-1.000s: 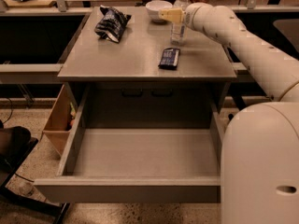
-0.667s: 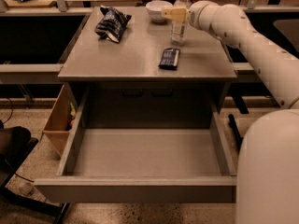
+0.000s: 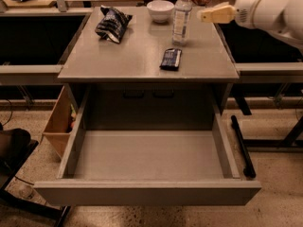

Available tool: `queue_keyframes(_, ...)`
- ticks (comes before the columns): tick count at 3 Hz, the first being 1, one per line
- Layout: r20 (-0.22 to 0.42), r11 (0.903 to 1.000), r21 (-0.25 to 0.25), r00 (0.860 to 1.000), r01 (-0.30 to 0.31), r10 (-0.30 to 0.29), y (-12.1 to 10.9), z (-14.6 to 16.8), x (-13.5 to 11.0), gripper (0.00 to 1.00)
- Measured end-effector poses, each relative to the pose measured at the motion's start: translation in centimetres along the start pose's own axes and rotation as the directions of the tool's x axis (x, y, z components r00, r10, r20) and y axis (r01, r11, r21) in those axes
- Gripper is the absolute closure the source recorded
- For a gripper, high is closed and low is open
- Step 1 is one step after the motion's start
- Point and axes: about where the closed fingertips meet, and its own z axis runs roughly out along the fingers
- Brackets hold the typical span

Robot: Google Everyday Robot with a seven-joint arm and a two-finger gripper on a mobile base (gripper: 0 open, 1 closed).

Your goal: Pick blue plastic bottle from top drawer and place on counter

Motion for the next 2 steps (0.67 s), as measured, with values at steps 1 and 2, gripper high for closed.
queue_keyframes(1,-0.080,0.9856,0.008,0.983,0.169,-0.168,0.2,-7.8,-1.4,0.00)
queue_keyframes(2,-0.182,0.9325,0.060,0.922,0.356,-0.341,2.2,-13.2,-3.5,0.00)
